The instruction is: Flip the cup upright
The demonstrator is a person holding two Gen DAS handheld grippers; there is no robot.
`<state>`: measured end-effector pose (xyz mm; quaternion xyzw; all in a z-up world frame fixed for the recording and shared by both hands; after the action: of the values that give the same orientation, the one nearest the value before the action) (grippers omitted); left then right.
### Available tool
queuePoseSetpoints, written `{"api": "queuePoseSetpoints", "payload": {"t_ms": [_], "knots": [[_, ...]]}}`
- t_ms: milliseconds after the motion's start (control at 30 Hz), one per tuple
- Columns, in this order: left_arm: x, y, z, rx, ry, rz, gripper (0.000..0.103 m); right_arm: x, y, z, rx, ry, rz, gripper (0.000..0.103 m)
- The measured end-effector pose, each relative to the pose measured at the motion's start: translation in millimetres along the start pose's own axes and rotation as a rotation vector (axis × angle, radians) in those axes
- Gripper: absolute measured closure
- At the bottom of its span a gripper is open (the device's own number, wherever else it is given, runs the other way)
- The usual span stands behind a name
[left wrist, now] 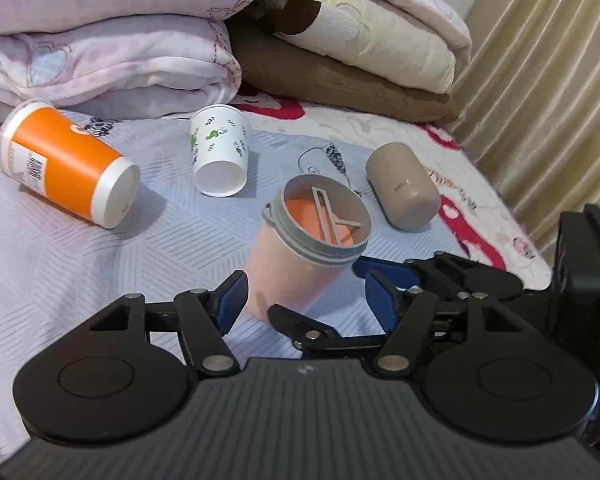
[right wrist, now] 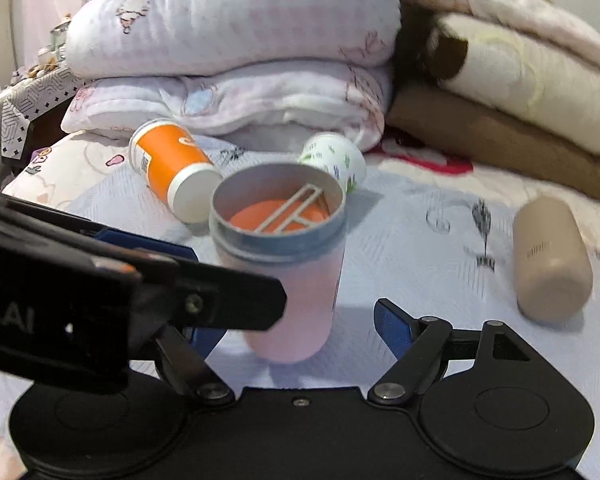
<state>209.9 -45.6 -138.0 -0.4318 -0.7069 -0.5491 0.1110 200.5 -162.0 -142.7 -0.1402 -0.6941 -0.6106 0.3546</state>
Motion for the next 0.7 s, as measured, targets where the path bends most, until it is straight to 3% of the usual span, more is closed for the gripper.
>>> {"api": "queuePoseSetpoints", "payload": {"t_ms": [333,467,600,700], "knots": [[43,6,-3,0.02,0.122,0.007,0.034,34,-1,-1,-0.047,-0.033,0.051,0.02],[66,12,-8,0.017,0.153,-0.001,0.031,69,3,-6,-0.124,-0.028,0.024,0.02],[88,18,-14,0.001,0.235,-0.009,0.024,110,9,-3,-0.088,-0.079,-0.033,0.02],[105,23,-21,-0.023,0.281,-0.016,0.021,139,10,-8,-0.117,-0.068,-0.052,0.02]]}}
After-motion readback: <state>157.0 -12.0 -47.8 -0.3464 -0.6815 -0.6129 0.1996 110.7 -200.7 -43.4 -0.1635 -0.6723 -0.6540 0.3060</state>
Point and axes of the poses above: each gripper's, at about its wrist camera, not at the fingertips, and x roughly against the way its jaws point, z to its left, y to its top, the point moved 6 cm from there along -x, roughly the way its jaws point, and after that the axes turned 2 degrees about -z, right-handed, at the moved point
